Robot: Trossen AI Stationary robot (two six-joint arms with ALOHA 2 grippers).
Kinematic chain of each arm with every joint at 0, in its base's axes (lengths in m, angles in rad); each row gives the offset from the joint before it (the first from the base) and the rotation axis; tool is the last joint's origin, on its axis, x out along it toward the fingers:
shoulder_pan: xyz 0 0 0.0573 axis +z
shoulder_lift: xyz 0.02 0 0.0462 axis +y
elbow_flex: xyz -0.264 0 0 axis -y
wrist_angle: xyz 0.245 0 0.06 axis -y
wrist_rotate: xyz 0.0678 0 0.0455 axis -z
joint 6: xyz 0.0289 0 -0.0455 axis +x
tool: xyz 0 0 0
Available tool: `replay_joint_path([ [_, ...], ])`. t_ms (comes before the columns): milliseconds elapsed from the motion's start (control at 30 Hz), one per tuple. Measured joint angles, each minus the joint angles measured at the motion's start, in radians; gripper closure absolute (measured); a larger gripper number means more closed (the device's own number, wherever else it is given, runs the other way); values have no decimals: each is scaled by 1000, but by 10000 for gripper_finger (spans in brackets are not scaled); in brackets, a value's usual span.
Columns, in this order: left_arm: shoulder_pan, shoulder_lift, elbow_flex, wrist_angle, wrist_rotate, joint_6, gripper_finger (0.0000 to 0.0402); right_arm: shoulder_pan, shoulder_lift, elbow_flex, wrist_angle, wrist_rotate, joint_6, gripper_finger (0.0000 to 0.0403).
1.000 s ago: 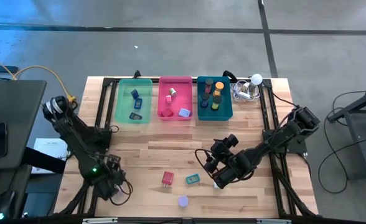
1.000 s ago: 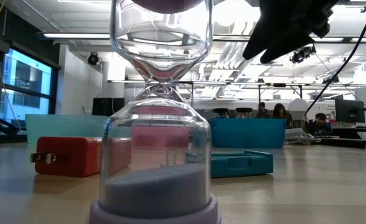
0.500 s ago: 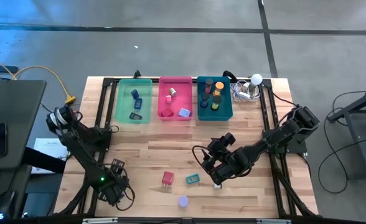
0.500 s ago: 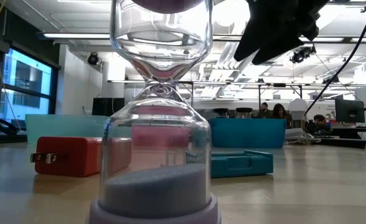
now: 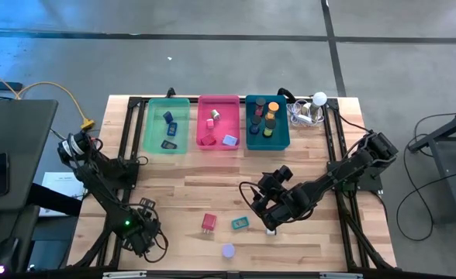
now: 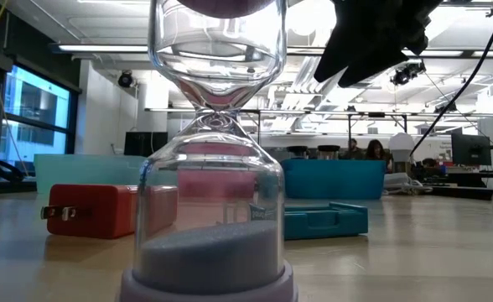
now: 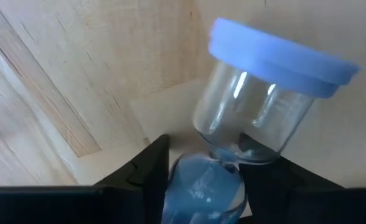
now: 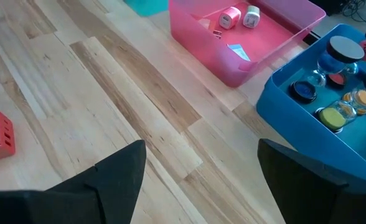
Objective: Pick & Place Office items
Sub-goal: Put the top purple hourglass into the blue bin
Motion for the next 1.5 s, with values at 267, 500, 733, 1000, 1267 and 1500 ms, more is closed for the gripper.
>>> replay_joint_path([
  [267, 35, -23, 1, 4, -33, -1, 245, 1, 0, 0, 14, 0, -9, 105],
  [500, 134, -148, 34, -18, -172, 16, 246, 4, 0, 0, 128, 1, -150, 105],
  [733, 241, -316, 74, 90, -433, 156, 247, 6, 0, 0, 427, -17, -365, 105],
  [1000, 385, -383, 74, 512, -584, 362, 247, 0, 0, 0, 800, -111, -842, 105],
  [1267, 451, -352, 75, 796, -531, 493, 248, -5, 0, 0, 931, -128, -1020, 105],
  [1500, 467, -319, 74, 869, -535, 509, 249, -25, 0, 0, 1071, -225, -1136, 105],
])
